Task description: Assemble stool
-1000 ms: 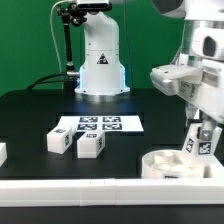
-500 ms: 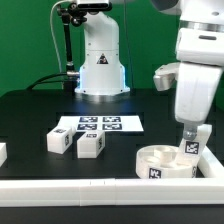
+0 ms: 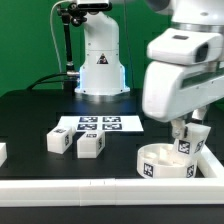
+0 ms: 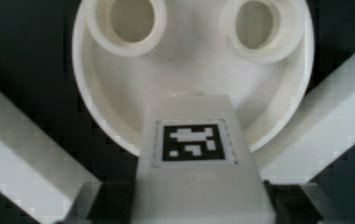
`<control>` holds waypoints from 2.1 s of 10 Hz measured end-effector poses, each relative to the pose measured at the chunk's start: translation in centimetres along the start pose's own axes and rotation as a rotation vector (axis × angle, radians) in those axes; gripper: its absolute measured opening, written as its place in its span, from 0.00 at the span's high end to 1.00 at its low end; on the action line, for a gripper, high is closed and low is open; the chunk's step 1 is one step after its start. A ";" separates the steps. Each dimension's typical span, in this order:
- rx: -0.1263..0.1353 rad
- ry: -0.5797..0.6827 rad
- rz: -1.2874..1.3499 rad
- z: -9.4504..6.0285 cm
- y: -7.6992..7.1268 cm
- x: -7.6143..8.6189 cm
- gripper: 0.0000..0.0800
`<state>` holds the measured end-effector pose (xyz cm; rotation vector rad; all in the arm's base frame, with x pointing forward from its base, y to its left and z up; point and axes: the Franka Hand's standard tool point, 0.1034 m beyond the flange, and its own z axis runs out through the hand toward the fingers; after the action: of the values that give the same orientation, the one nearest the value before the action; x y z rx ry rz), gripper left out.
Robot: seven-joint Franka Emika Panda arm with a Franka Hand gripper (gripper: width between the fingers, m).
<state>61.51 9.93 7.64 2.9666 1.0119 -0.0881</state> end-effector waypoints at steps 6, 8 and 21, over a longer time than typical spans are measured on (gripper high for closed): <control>0.020 0.006 0.382 0.0 0.1 -0.1 0.57; 0.025 -0.011 0.363 -0.3 0.1 -0.4 0.37; 0.031 -0.031 0.339 -3.2 5.5 -6.9 0.19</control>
Offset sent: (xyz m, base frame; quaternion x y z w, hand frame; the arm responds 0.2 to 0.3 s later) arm 0.0000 0.0000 0.0000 0.0000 0.0000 0.1938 0.9810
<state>59.57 1.43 11.10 3.1029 0.4975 -0.1472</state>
